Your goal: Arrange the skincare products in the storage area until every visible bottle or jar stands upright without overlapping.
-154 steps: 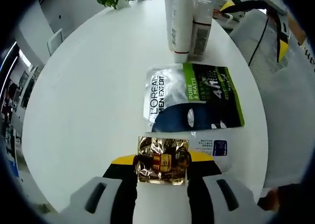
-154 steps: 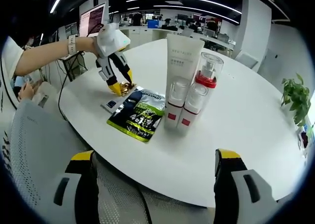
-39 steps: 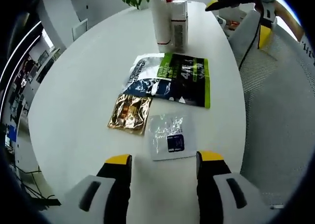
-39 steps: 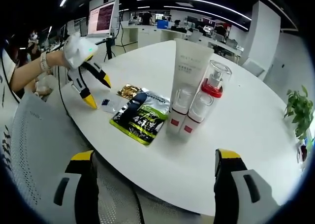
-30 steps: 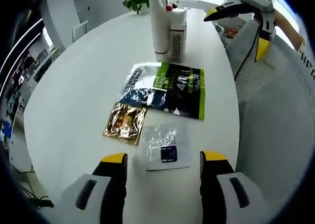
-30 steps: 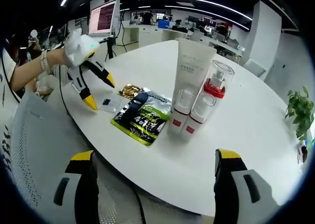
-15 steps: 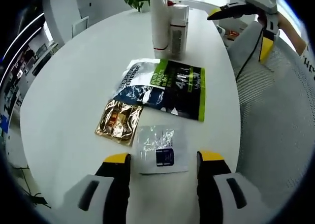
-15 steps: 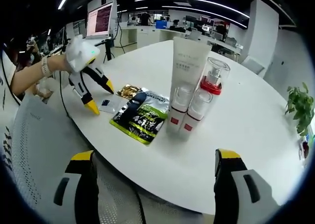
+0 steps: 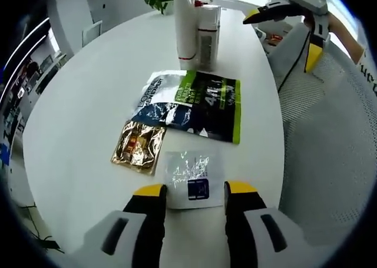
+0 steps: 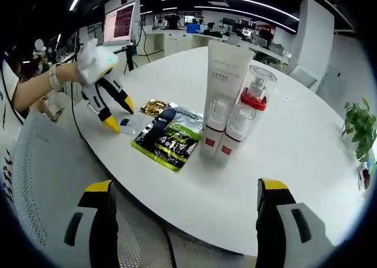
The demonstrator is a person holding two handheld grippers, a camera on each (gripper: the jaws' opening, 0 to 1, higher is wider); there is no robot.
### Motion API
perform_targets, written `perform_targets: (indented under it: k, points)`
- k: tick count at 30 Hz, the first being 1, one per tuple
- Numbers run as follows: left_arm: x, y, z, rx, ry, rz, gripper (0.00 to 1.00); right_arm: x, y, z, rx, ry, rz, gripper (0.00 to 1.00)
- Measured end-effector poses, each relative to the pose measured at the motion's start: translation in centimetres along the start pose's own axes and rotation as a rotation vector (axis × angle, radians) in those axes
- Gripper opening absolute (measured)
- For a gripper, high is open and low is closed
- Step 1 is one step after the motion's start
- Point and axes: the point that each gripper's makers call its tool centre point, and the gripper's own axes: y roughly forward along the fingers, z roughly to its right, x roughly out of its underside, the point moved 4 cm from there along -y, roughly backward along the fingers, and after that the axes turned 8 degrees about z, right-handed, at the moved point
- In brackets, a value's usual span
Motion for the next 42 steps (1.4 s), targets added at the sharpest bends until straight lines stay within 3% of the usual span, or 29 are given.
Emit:
perform_targets:
  k: [12, 20, 42]
  points:
    - [-0.7, 0.7, 0.1, 0.092, 0.119, -0.02, 0.39, -0.1, -0.1, -0.1, -0.003, -0.007, -0.001, 0.99]
    - [-0.7, 1.1, -1.0, 0.107, 0.125, -0.035, 0.43, 0.2, -0.1, 0.0, 0.0, -0.002, -0.01, 0.99]
    - [-1.1, 1.1, -1.0, 0.128, 0.152, -0.063, 0.44, 0.2, 0.3, -0.3, -0.016, 0.0, -0.021, 0.99]
